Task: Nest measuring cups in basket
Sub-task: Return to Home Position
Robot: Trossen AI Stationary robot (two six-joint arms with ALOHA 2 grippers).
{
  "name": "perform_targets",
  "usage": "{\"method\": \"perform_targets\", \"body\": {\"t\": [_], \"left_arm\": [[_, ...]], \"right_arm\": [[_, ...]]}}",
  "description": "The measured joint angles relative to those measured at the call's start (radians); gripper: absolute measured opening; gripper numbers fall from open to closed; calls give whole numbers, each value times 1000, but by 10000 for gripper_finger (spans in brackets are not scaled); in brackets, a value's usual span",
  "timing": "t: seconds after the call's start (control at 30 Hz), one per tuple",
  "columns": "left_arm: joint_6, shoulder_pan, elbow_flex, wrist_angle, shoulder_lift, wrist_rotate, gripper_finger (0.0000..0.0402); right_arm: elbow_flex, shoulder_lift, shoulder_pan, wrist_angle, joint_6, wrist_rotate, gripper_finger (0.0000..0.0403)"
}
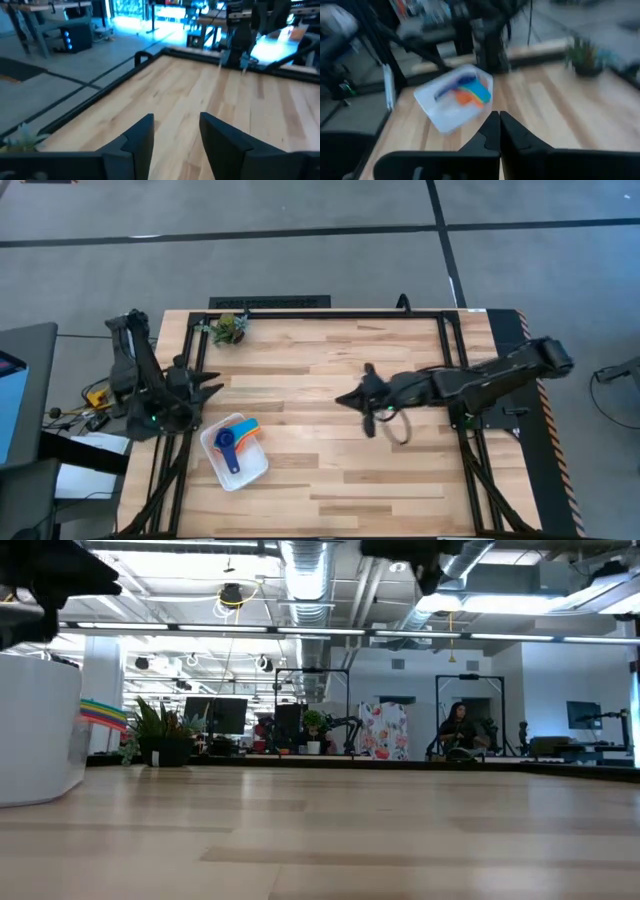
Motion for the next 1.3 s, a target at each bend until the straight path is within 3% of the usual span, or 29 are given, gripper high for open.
{"method": "perform_targets", "body": {"t": [0.1, 0.23, 0.4, 0.5, 0.63, 0.77, 0.9, 1.07, 1.13, 1.3], "left_arm": [[195, 0, -30, 147, -95, -42, 128], [358, 0, -72, 286, -158, -56, 93], [432, 27, -148, 472, -155, -28, 56], [557, 68, -192, 652, -129, 23, 41], [771, 174, -224, 896, -92, 145, 27], [896, 336, -263, 1042, -85, 330, 18], [972, 525, -309, 1145, -85, 509, 13], [1104, 735, -365, 1332, -85, 777, 7], [1128, 806, -382, 1363, -89, 839, 5], [1135, 961, -414, 1370, -108, 981, 2]], "right_arm": [[-125, -119, -19, 109, -66, -21, 12], [-236, -247, -64, 108, -81, -24, 19], [-286, -325, -96, 74, -73, -20, 30], [-286, -345, -112, 66, -91, -25, 21], [-286, -346, -112, 70, -218, -25, 8], [-286, -347, -116, 84, -236, -40, 15], [-290, -359, -144, 18, -254, -147, 33], [-407, -469, -260, 126, -210, -324, 34], [-474, -533, -303, 203, -161, -385, 27], [-588, -687, -354, 234, -85, -417, 14]]}}
